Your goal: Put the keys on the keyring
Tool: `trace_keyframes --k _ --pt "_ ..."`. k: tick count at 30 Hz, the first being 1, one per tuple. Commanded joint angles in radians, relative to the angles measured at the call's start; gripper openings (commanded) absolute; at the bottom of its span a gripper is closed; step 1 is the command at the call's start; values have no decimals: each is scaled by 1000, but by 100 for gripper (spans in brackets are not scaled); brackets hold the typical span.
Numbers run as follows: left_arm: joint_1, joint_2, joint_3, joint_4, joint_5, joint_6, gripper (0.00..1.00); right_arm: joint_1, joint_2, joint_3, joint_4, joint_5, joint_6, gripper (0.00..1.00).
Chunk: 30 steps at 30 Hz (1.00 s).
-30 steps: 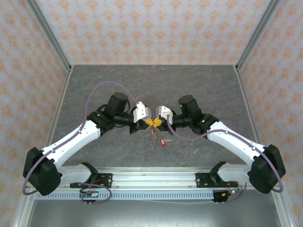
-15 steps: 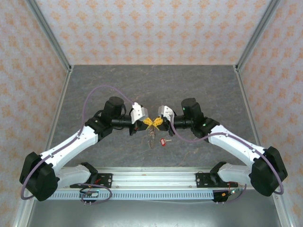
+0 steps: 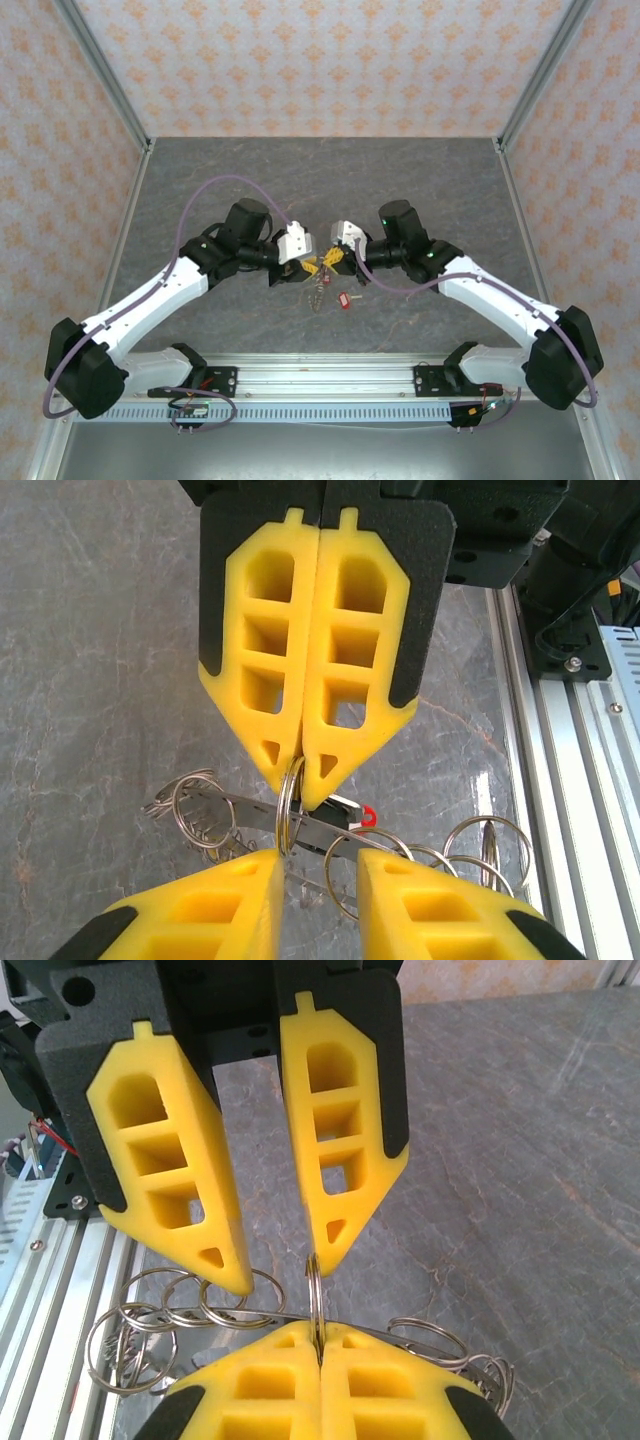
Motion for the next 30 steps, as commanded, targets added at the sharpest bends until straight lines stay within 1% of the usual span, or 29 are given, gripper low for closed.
trace_keyframes --k 1,13,24,26,28,30 --pt "-13 12 29 5 -34 10 26 4 5 51 -21 -30 -44 0" --pt "-16 16 16 65 -51 -23 26 12 25 68 -39 -42 -67 0" --pt "-24 33 27 50 -49 -14 24 16 33 80 -35 -46 -73 0" --pt "-24 35 31 49 -44 -13 21 18 33 79 -36 -45 -73 0" --pt "-24 37 38 46 -41 -13 14 19 36 75 -36 -36 -74 0" --pt "-25 41 46 35 -54 -12 0 18 34 68 -35 -14 -77 0"
